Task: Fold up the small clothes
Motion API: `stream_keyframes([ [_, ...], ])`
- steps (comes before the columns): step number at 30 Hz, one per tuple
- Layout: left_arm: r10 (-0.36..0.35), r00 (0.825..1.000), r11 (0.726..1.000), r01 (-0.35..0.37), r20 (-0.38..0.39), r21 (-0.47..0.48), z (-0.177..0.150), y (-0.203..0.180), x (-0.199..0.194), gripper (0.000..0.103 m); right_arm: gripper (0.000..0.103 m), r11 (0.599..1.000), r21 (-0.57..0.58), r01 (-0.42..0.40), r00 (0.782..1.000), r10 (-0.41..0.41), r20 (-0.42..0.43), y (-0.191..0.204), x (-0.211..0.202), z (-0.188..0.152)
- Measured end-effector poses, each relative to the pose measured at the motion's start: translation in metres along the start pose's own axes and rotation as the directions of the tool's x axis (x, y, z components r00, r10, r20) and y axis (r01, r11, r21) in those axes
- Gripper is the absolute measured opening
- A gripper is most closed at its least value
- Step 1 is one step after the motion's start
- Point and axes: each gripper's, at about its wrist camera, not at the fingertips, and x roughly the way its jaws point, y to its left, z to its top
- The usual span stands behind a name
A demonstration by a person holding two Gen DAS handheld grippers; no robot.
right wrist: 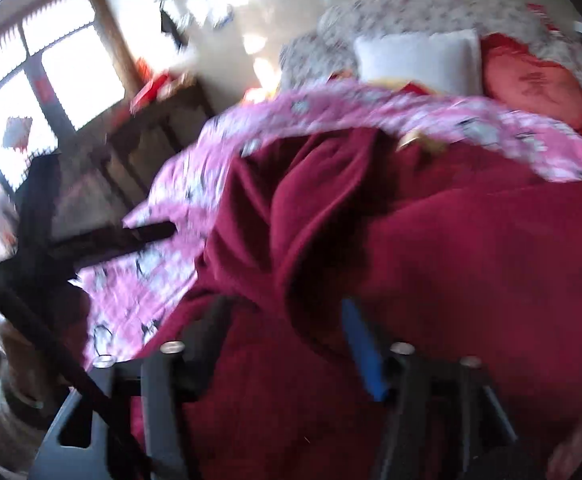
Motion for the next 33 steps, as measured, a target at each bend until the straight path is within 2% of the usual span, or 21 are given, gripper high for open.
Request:
stream_keyframes([
  [5,-0.065,0.998,0.995,0.066,-0.018,0.072,0.002,-0.042,0.007,0.092,0.066,0.995,0.017,0.097,0.995,-0.098,0.037,-0.021,-0.033,-0.004],
  [8,-0.029,1.0,0.989,0.03,-0.008,0.144,0.003,-0.079,0.014,0.094,0.066,0.99,0.078,0.12,0.99,-0.125,0.067,-0.043,-0.053,-0.007],
  [11,0.081,0.997,0.97,-0.077,-0.009,0.232,0.002,-0.119,0.034,0.094,0.067,0.983,0.139,0.122,0.988,-0.134,0.075,-0.061,-0.063,-0.011],
  [12,0.143,0.99,0.954,-0.139,0.006,0.267,0.0,-0.132,0.042,0.094,0.067,0.982,0.15,0.118,0.989,-0.13,0.073,-0.066,-0.065,-0.013],
  [15,0.295,0.952,0.892,-0.305,0.082,0.333,0.002,-0.157,0.071,0.094,0.067,0.982,0.164,0.094,0.99,-0.109,0.085,-0.074,-0.075,-0.021],
  [17,0.374,0.92,0.849,-0.389,0.113,0.358,0.008,-0.165,0.09,0.094,0.067,0.981,0.172,0.089,0.99,-0.106,0.094,-0.078,-0.079,-0.023],
  [18,0.382,0.917,0.843,-0.396,0.113,0.364,0.012,-0.165,0.096,0.092,0.067,0.98,0.182,0.082,0.989,-0.102,0.106,-0.08,-0.083,-0.023],
  [19,0.372,0.923,0.848,-0.382,0.101,0.367,0.017,-0.164,0.103,0.074,0.067,0.979,0.188,0.075,0.989,-0.098,0.114,-0.083,-0.084,-0.022],
  [20,0.356,0.931,0.859,-0.358,0.078,0.367,0.021,-0.162,0.105,0.041,0.067,0.979,0.192,0.073,0.988,-0.097,0.119,-0.084,-0.086,-0.021],
  [22,0.296,0.955,0.898,-0.275,-0.006,0.344,0.032,-0.155,0.103,0.018,0.067,0.976,0.201,0.082,0.985,-0.11,0.134,-0.086,-0.091,-0.021],
  [23,0.222,0.975,0.93,-0.208,-0.015,0.303,0.037,-0.146,0.087,0.01,0.067,0.975,0.204,0.084,0.983,-0.114,0.14,-0.086,-0.094,-0.02],
  [24,0.172,0.985,0.945,-0.165,-0.002,0.282,0.038,-0.139,0.071,0.01,0.067,0.975,0.204,0.087,0.982,-0.118,0.145,-0.086,-0.096,-0.019],
  [27,0.044,0.995,0.973,-0.063,0.092,0.221,0.033,-0.1,0.013,0.01,0.07,0.978,0.182,0.102,0.979,-0.132,0.157,-0.083,-0.103,-0.018],
  [28,0.026,0.995,0.976,-0.046,0.098,0.211,0.027,-0.088,0.005,0.011,0.07,0.978,0.179,0.11,0.978,-0.138,0.154,-0.083,-0.103,-0.018],
  [30,0.035,0.997,0.981,-0.048,0.068,0.188,0.013,-0.06,0.001,0.015,0.07,0.975,0.182,0.128,0.978,-0.155,0.142,-0.084,-0.1,-0.018],
  [31,0.021,1.0,0.987,-0.024,0.023,0.16,0.003,-0.041,0.006,0.026,0.07,0.973,0.19,0.135,0.978,-0.162,0.134,-0.085,-0.098,-0.018],
  [32,0.024,1.0,0.989,-0.023,-0.006,0.148,-0.002,-0.03,0.011,0.047,0.07,0.969,0.2,0.143,0.977,-0.17,0.127,-0.086,-0.096,-0.017],
  [33,0.035,0.999,0.989,-0.031,-0.024,0.143,-0.007,-0.021,0.015,0.057,0.07,0.967,0.208,0.146,0.977,-0.175,0.123,-0.087,-0.096,-0.016],
])
